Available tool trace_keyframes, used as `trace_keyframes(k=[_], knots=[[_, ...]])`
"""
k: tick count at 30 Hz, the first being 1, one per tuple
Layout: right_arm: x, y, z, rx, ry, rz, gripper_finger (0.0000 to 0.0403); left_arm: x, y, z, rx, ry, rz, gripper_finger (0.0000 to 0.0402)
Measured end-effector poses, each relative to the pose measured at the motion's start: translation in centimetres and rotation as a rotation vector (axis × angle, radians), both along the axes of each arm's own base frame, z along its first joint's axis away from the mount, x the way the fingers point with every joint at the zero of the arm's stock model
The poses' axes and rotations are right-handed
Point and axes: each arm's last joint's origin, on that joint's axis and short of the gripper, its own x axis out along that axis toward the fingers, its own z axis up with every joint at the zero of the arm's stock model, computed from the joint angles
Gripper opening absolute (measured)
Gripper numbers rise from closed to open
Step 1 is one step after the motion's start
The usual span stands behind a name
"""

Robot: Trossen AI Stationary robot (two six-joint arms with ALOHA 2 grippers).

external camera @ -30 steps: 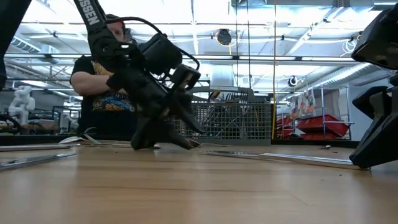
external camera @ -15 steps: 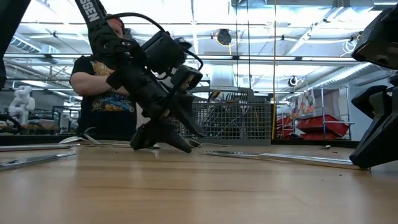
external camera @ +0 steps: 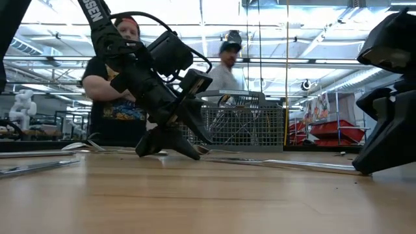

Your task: Sort silverware

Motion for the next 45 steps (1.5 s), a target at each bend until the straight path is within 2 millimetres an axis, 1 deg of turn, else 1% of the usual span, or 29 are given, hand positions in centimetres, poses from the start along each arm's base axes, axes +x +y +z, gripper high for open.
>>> trace_keyframes(k=[10, 22, 31, 37, 40, 42, 45], knots=[[0.0, 0.0, 0.0, -0.009, 0.001, 0.009, 0.0000, 0.0, -0.1, -0.5, -0.017, 0.019, 0.010, 0.0165], [0.0, 0.0, 0.0, -0.019, 0.001, 0.022, 0.0000, 0.1, -0.5, -0.4, -0.025, 0.021, 0.034, 0.0165], [0.6, -0.5, 0.0, -0.042, 0.005, 0.054, 0.0000, 0.2, -0.8, -0.4, -0.034, 0.022, 0.046, 0.0165], [0.7, -0.5, 0.0, -0.050, 0.007, 0.066, 0.0000, 0.3, -0.9, -0.3, -0.035, 0.023, 0.044, 0.0164], [0.7, -0.5, 0.0, -0.050, 0.007, 0.066, 0.0000, 0.4, -1.1, -0.3, -0.023, 0.011, 0.044, 0.0152], [0.7, -0.5, 0.0, -0.052, 0.008, 0.069, 0.0000, 0.5, -1.3, -0.3, -0.005, 0.003, 0.050, 0.0134], [0.7, -0.5, 0.0, -0.052, 0.010, 0.073, 0.0000, 0.5, -1.3, -0.3, 0.024, 0.001, 0.079, 0.0095]])
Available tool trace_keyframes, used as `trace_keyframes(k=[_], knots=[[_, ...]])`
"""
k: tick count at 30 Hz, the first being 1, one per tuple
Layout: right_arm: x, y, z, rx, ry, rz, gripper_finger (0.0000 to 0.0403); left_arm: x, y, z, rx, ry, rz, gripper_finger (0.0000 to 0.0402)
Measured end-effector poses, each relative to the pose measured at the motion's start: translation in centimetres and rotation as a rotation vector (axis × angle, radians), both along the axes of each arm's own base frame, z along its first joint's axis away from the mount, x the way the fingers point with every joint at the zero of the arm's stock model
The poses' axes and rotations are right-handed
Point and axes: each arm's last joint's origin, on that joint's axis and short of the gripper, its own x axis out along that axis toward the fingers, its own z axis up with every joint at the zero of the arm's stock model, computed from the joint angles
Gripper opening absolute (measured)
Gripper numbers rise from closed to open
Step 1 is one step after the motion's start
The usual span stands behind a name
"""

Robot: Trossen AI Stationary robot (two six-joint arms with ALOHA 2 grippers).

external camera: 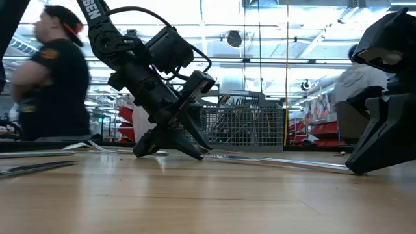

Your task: Sort silverware

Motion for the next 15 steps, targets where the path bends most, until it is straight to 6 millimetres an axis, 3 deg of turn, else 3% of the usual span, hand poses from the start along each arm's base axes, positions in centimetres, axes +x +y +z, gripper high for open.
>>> trace_keyframes(k=[7, 15], knots=[[0.01, 0.09, -0.02, 0.009, 0.015, 0.024, 0.0000, 0.31, 0.10, 0.20, 0.038, -0.049, 0.017, 0.0010], [-0.02, 0.04, 0.06, -0.017, -0.019, -0.002, 0.0000, 0.45, 0.13, 0.46, 0.038, -0.078, -0.007, 0.0004]])
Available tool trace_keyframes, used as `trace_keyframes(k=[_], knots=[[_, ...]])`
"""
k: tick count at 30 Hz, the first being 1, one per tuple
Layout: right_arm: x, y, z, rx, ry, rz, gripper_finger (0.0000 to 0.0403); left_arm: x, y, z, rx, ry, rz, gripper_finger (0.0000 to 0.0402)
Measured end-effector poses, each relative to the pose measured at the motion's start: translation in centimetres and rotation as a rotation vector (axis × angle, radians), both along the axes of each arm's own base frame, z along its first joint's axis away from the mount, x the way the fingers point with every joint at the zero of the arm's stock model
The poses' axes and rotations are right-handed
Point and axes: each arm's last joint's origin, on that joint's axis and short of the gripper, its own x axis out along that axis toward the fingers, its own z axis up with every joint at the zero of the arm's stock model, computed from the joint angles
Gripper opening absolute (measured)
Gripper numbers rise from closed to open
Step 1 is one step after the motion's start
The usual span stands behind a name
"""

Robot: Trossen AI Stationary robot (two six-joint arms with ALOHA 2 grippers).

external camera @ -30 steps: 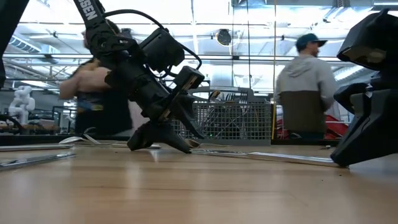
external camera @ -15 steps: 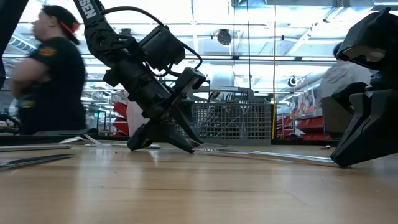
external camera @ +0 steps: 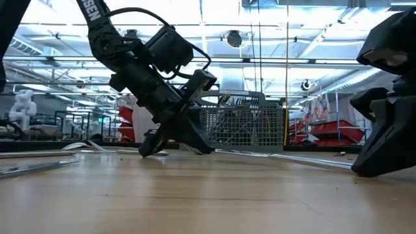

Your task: Sort silverware

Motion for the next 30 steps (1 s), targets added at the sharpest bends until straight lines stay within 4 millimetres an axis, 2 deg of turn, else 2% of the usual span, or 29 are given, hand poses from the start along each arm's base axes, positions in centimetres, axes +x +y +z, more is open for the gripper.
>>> trace_keyframes(k=[5, 9, 14, 17, 21, 25, 30], knots=[[0.2, -0.4, 1.1, -0.086, -0.096, 0.002, 0.0000, 0.0, -0.2, 0.1, -0.021, -0.004, -0.033, 0.0003], [0.9, -0.1, 4.2, -0.026, -0.225, 0.010, 0.0003, 0.0, -0.2, 0.2, -0.038, -0.006, -0.037, 0.0002], [1.0, -0.8, 5.8, -0.055, -0.251, 0.020, 0.0015, 0.0, -0.2, 0.3, -0.031, -0.008, -0.031, 0.0001], [0.7, -1.7, 5.3, -0.063, -0.180, -0.031, 0.0027, 0.0, -0.1, 0.3, -0.026, -0.003, -0.023, 0.0001], [-0.6, -2.9, 4.2, -0.017, -0.053, -0.179, 0.0037, -0.1, -0.1, 0.2, -0.016, 0.013, -0.013, 0.0001], [-2.2, -2.6, 4.0, -0.032, -0.011, -0.231, 0.0007, -0.1, 0.2, 0.2, -0.015, 0.015, -0.006, 0.0000], [-3.6, -1.3, 4.3, 0.065, -0.057, -0.266, 0.0003, -0.2, 0.3, 0.2, -0.005, 0.014, -0.031, 0.0000]])
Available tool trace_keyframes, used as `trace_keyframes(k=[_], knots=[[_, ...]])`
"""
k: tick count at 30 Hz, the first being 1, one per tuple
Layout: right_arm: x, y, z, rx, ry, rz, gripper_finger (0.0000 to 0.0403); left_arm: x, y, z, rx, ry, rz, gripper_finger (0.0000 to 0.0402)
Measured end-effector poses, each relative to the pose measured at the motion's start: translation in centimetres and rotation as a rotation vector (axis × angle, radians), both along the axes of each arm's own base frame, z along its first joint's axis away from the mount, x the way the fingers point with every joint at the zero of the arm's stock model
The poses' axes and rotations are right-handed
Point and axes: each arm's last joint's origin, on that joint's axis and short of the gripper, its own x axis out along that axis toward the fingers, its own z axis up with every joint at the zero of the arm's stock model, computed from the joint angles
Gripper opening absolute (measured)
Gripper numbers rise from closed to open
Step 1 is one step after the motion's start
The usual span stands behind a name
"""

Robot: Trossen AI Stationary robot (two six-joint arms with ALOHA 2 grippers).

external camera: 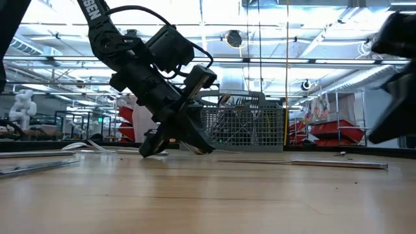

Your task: Sort silverware

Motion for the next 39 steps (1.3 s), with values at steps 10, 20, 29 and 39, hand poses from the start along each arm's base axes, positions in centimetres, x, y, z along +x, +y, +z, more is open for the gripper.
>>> trace_keyframes(k=[10, 20, 29, 39], knots=[[-1.7, -0.5, -0.1, -0.028, 0.045, -0.101, 0.0000, 0.0, 0.0, 0.0, 0.001, -0.001, -0.004, 0.0000], [-2.0, -0.9, -0.8, -0.034, 0.041, -0.084, 0.0000, 0.0, 0.0, 0.0, 0.000, 0.000, -0.001, 0.0007], [-2.0, -1.3, -1.7, -0.012, -0.004, -0.081, 0.0000, 0.0, 0.1, 0.0, -0.001, 0.000, 0.002, 0.0009], [-1.7, -1.4, -1.7, -0.026, -0.003, -0.070, 0.0000, 0.0, 0.1, 0.0, 0.002, 0.000, 0.004, 0.0010]])
